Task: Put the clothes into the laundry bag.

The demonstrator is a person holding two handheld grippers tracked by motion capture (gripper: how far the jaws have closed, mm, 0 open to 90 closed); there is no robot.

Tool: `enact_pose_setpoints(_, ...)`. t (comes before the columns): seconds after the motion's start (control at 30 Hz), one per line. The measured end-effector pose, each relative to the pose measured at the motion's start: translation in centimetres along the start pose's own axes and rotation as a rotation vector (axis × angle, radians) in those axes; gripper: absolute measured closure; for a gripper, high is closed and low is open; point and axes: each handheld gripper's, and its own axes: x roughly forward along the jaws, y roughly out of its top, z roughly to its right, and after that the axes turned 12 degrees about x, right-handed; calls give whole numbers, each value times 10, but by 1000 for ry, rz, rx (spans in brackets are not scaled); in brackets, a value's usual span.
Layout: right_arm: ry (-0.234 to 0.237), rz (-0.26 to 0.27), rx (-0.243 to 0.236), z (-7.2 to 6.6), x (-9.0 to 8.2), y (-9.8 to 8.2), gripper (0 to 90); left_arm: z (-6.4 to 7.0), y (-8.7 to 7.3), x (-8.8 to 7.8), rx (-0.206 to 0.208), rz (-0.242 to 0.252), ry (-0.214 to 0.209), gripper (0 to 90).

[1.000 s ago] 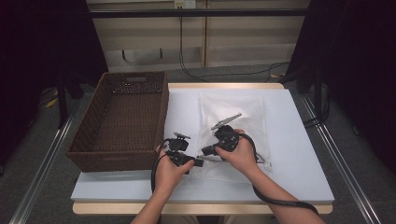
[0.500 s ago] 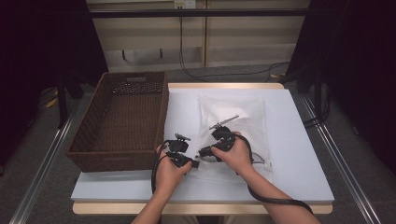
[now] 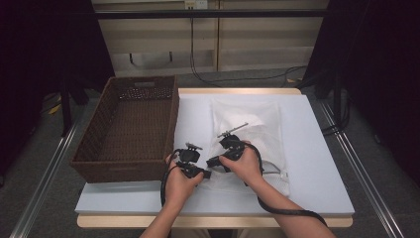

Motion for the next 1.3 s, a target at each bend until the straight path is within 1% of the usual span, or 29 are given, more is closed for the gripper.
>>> enact_pose_setpoints(0.03,-7,0,-19,1,1,0,835,0,0,0,-1,2,3,817)
enact_pose_setpoints(0.07,-10,2,-19,1,1,0,846,0,0,0,-2,6,-1,815)
enact_pose_setpoints(0.13,-15,-9,3,1,0,0,861,-1,0,-1,1,-3,-16,793)
enact_pose_setpoints(0.17,-17,-5,-4,1,-2,0,867,-1,0,-1,-2,7,-23,768)
enact_pose_setpoints(0.2,-8,-2,-6,2,-3,0,867,0,0,-1,-8,17,-13,728)
enact_pose_setpoints(0.23,-8,-2,-6,2,-5,0,867,0,0,-2,-1,21,-9,699)
enact_pose_setpoints(0.27,-6,6,-14,3,-8,0,867,0,1,-3,-16,36,-20,693)
enact_pose_setpoints(0.3,-4,13,-6,2,-11,0,867,0,1,-4,-10,42,-23,674)
enact_pose_setpoints(0.33,1,13,-6,3,-13,0,867,1,2,-5,-15,63,-16,647)
enact_pose_setpoints(0.4,11,29,-2,3,-19,0,867,1,3,-7,-8,76,-15,595)
enact_pose_setpoints(0.43,21,37,-2,3,-21,1,867,2,3,-6,-37,102,-18,578)
enact_pose_setpoints(0.5,25,50,-12,2,-25,2,868,0,4,-7,-26,99,-27,550)
enact_pose_setpoints(0.57,31,57,-13,1,-28,3,868,0,4,-8,-32,116,-31,528)
enact_pose_setpoints(0.6,31,64,-16,0,-30,3,868,-1,5,-9,-21,111,-34,521)
enact_pose_setpoints(0.67,34,74,-27,-1,-32,5,867,1,6,-10,-49,143,-42,500)
enact_pose_setpoints(0.7,36,82,-28,-1,-33,5,868,0,7,-11,-32,136,-48,485)
enact_pose_setpoints(0.73,34,82,-28,-2,-35,5,867,2,8,-11,-52,154,-49,482)
enact_pose_setpoints(0.8,41,87,-26,-2,-37,6,867,1,9,-12,-49,168,-64,481)
enact_pose_setpoints(0.83,43,92,-31,-3,-37,6,868,2,10,-12,-63,178,-72,475)
enact_pose_setpoints(0.9,43,95,-31,-4,-39,7,867,1,10,-10,-50,173,-72,483)
enact_pose_setpoints(0.97,52,107,-32,-5,-41,7,868,2,11,-8,-55,148,-108,540)
enact_pose_setpoints(1.0,52,108,-33,-6,-42,7,868,3,11,-6,-58,151,-102,566)
enact_pose_setpoints(1.03,54,107,-32,-6,-42,7,868,4,12,-6,-47,141,-94,585)
enact_pose_setpoints(1.07,52,104,-34,-6,-42,7,868,4,13,-6,-52,138,-103,596)
enact_pose_setpoints(1.13,51,108,-35,-6,-44,7,867,6,14,-6,-60,156,-101,610)
enact_pose_setpoints(1.17,53,111,-34,-6,-45,7,867,6,15,-7,-51,152,-91,617)
enact_pose_setpoints(1.23,55,114,-33,-5,-47,6,868,7,16,-7,-51,170,-102,623)
enact_pose_setpoints(1.27,55,116,-33,-5,-47,6,868,7,16,-8,-51,161,-103,635)
enact_pose_setpoints(1.3,60,117,-31,-4,-48,6,867,7,17,-9,-37,153,-92,641)
